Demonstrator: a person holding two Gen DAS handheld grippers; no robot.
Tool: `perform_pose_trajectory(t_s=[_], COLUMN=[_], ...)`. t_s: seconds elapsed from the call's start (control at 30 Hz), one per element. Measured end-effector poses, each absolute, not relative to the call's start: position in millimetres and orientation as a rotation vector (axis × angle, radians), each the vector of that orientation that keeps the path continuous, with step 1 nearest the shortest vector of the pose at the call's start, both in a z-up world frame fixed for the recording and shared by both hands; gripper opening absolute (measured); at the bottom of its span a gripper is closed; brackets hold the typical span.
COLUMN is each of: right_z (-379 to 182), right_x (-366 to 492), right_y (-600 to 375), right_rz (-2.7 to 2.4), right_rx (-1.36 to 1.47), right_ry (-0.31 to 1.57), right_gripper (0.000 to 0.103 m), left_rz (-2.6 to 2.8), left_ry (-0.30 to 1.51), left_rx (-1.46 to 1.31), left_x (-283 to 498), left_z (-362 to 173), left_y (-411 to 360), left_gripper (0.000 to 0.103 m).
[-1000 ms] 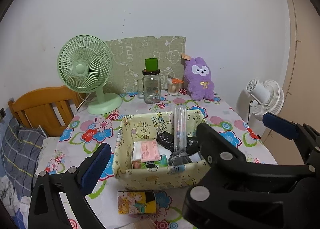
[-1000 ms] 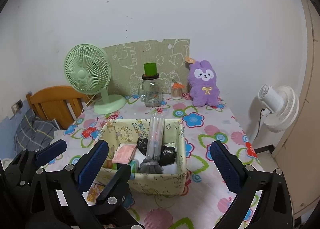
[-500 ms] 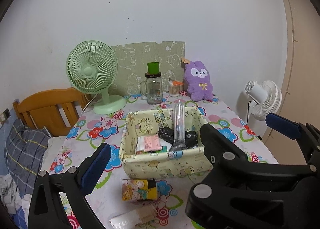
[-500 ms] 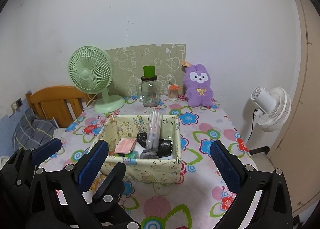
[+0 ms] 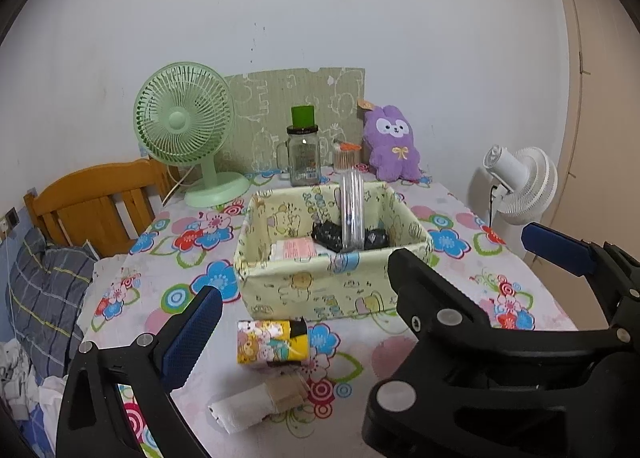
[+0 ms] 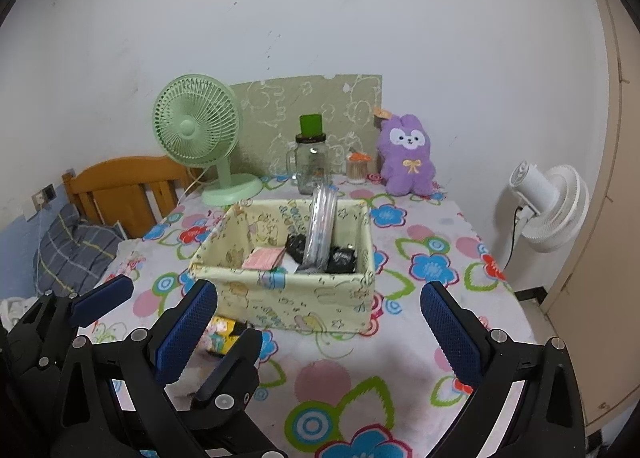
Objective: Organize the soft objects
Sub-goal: 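Withdraw both open tools up and away from the basket, then move both tools toward the yellow snack pack and white cloth roll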
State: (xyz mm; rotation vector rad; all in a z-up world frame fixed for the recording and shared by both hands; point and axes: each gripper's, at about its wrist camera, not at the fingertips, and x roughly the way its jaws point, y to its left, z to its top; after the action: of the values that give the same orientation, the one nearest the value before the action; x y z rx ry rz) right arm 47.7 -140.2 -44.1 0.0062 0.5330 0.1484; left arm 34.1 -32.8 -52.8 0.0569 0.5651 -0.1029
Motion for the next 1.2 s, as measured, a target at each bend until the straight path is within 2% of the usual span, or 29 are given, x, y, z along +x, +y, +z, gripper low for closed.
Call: perform_pose_trajectory(t_s=[0.9,1.2], right_z=[-117.2,-139.0], right_x=[51.5,58.4], right_y=[-124.7,-116.4], right_rz=[0.174,0.175], right_rx=[0.040,0.026], right_ry=[0.656,0.713], right_gripper=[0.103,0.103], left_rz=[-0.084,-0.070], left_ry=[0.729,0.805], left_rx=[0.066,0.033], left_x=[36.9,47.3], left_z=[-121.0,-145.0], left_y=[-14.8,-0.7], left_gripper=[0.102,0.093])
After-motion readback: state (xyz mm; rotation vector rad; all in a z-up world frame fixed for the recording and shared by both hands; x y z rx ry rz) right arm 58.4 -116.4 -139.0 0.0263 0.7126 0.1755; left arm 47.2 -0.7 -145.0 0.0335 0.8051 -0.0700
